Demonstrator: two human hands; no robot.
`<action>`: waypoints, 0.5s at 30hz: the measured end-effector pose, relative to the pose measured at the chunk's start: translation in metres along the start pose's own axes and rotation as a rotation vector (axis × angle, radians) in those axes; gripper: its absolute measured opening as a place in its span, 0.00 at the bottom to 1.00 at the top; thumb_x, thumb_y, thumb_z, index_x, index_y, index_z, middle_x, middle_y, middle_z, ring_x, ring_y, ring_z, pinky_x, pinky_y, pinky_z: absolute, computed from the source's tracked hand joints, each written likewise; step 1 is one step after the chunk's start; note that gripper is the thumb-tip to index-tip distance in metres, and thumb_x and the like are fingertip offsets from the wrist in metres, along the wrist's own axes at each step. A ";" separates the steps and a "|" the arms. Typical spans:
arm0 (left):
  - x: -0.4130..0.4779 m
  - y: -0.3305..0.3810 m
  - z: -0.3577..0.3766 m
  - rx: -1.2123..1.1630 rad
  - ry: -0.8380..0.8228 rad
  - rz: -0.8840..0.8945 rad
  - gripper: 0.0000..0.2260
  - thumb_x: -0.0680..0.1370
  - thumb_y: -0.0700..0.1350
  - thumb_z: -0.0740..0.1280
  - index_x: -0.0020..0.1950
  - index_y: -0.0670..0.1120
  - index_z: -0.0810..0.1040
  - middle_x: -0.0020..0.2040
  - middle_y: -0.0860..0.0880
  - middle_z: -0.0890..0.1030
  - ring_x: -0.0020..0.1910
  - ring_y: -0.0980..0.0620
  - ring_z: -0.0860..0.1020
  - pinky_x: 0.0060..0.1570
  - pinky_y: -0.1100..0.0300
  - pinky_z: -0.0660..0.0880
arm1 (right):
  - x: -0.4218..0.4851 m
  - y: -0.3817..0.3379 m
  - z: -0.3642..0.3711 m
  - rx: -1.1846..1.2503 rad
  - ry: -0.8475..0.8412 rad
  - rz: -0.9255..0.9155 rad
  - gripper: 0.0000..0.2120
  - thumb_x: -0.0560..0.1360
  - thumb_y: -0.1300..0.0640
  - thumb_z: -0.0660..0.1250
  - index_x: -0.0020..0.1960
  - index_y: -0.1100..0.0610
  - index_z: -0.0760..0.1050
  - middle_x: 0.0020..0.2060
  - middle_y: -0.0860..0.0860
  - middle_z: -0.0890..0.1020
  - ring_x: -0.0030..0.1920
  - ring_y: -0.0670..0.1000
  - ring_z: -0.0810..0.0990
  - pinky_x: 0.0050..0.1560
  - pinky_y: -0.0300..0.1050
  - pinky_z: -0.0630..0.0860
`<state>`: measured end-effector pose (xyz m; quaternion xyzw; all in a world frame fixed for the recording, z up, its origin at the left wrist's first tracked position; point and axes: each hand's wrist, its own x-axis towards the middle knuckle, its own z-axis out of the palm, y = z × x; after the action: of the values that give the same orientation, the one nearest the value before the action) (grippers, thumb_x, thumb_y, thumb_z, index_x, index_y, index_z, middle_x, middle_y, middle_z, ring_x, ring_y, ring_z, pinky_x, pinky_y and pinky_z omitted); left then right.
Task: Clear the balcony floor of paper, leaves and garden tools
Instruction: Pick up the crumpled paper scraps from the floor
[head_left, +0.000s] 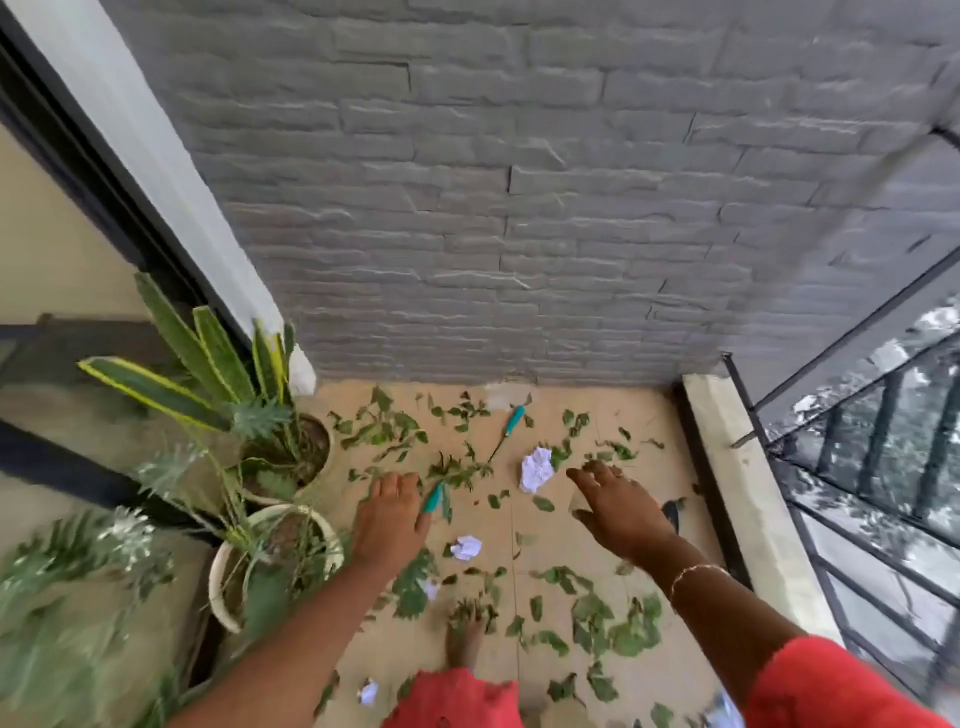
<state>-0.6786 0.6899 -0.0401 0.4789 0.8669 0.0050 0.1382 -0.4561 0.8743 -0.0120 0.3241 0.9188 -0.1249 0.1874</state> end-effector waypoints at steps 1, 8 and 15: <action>0.015 -0.003 -0.005 -0.009 -0.012 0.002 0.23 0.69 0.49 0.74 0.58 0.36 0.76 0.51 0.38 0.78 0.51 0.38 0.77 0.47 0.49 0.77 | 0.014 0.002 -0.006 0.025 0.010 0.016 0.28 0.78 0.48 0.57 0.75 0.52 0.53 0.72 0.56 0.61 0.66 0.59 0.68 0.64 0.49 0.68; 0.099 0.003 -0.027 -0.032 0.002 -0.058 0.23 0.79 0.53 0.60 0.71 0.43 0.63 0.66 0.43 0.67 0.65 0.45 0.65 0.62 0.54 0.67 | 0.055 0.036 -0.028 0.054 0.025 0.072 0.28 0.77 0.49 0.60 0.74 0.52 0.57 0.69 0.55 0.65 0.62 0.59 0.71 0.58 0.49 0.72; 0.144 0.017 -0.030 -0.138 0.007 -0.110 0.21 0.79 0.53 0.60 0.69 0.45 0.65 0.66 0.44 0.67 0.65 0.46 0.65 0.61 0.54 0.69 | 0.106 0.092 -0.052 -0.024 -0.025 0.054 0.27 0.78 0.48 0.59 0.74 0.52 0.57 0.69 0.55 0.65 0.64 0.58 0.69 0.60 0.49 0.71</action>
<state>-0.7439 0.8229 -0.0428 0.4198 0.8900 0.0587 0.1679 -0.4875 1.0208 -0.0202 0.3450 0.9087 -0.1125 0.2062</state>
